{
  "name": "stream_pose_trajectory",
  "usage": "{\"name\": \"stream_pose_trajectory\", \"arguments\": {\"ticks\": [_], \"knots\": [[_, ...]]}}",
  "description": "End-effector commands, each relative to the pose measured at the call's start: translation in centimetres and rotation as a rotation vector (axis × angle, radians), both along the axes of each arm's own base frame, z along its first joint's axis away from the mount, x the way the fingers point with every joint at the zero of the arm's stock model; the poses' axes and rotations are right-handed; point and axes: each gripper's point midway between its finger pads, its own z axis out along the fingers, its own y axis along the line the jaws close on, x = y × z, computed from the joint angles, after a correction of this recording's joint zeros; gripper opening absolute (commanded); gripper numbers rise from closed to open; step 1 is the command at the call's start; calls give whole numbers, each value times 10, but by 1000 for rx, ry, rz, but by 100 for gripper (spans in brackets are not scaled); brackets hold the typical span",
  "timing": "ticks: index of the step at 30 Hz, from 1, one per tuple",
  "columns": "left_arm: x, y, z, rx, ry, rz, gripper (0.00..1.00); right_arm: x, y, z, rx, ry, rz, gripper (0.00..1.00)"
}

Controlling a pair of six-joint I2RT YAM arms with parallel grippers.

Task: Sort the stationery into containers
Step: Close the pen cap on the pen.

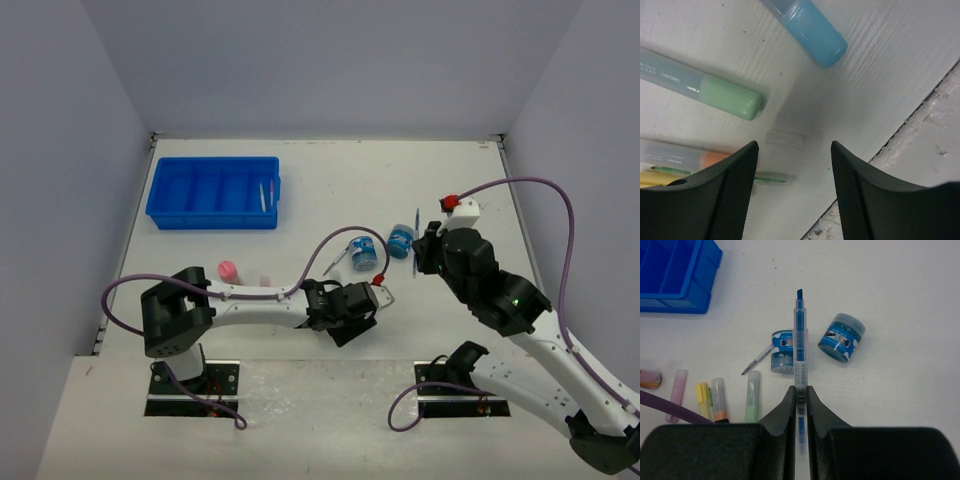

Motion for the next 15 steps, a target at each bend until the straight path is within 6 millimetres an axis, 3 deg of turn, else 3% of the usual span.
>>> {"name": "stream_pose_trajectory", "arguments": {"ticks": [1,9,15], "knots": [[6,6,-2,-13,3,-47,63,5,0,4,23,-23,-26,0],[16,12,-12,-33,35,-24,63,5,2,3,19,-20,-15,0],[9,7,-15,-58,76,-38,62,7,4,1,11,-11,-13,0]]}}
